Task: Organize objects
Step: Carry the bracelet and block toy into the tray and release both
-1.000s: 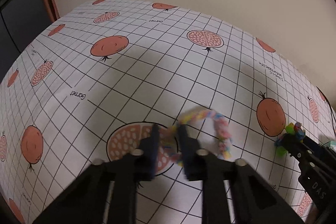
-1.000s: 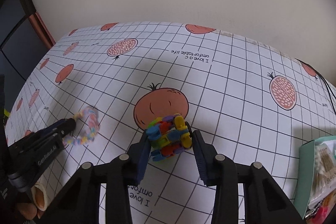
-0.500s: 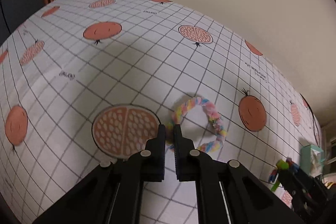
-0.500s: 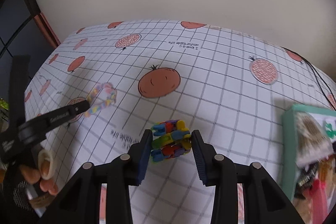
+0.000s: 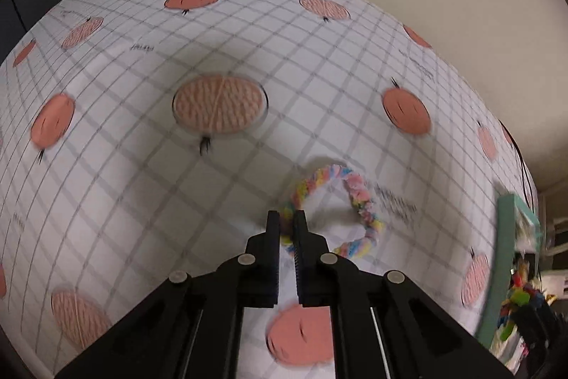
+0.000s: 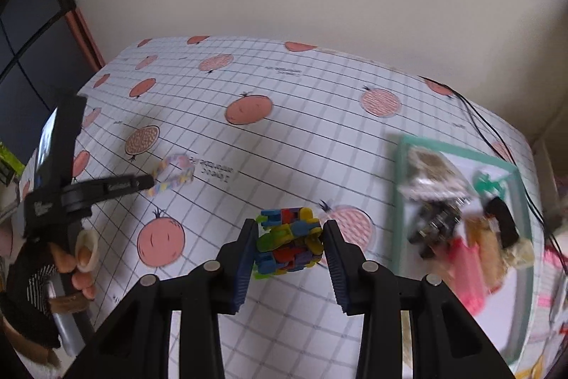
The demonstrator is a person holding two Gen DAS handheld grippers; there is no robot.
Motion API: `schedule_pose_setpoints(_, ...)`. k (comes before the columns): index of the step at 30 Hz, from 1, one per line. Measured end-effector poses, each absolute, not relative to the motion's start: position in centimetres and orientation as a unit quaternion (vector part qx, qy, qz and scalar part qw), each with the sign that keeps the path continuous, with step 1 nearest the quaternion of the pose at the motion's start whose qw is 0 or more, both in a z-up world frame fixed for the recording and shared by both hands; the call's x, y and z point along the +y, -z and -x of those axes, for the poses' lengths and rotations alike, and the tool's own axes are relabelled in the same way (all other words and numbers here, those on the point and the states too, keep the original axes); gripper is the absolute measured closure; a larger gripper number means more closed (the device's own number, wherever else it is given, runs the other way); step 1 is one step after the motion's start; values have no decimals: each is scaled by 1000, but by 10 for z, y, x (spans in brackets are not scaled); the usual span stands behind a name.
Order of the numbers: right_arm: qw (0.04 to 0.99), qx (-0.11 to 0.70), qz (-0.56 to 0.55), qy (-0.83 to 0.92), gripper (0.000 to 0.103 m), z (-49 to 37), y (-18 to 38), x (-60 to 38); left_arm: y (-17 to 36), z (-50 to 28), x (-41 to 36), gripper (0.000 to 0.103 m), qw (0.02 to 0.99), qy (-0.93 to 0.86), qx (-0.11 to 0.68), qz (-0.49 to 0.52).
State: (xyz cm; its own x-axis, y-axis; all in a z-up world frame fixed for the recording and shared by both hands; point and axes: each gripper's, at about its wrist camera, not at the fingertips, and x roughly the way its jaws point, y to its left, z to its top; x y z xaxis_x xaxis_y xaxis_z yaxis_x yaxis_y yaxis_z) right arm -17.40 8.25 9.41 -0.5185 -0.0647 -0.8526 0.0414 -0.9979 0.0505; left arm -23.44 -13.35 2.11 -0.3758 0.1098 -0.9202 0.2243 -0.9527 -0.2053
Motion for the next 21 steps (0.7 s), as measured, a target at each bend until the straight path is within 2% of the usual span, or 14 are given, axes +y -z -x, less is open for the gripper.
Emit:
schedule_pose_setpoints(11, 6, -59, -472, 879, 63, 112, -111, 137, -84, 166, -83, 96, -18, 844, 131, -519)
schedule_pose_setpoints(21, -26, -82, -462, 883, 63, 69, -117, 193, -113, 127, -17, 96, -85, 859, 91, -496)
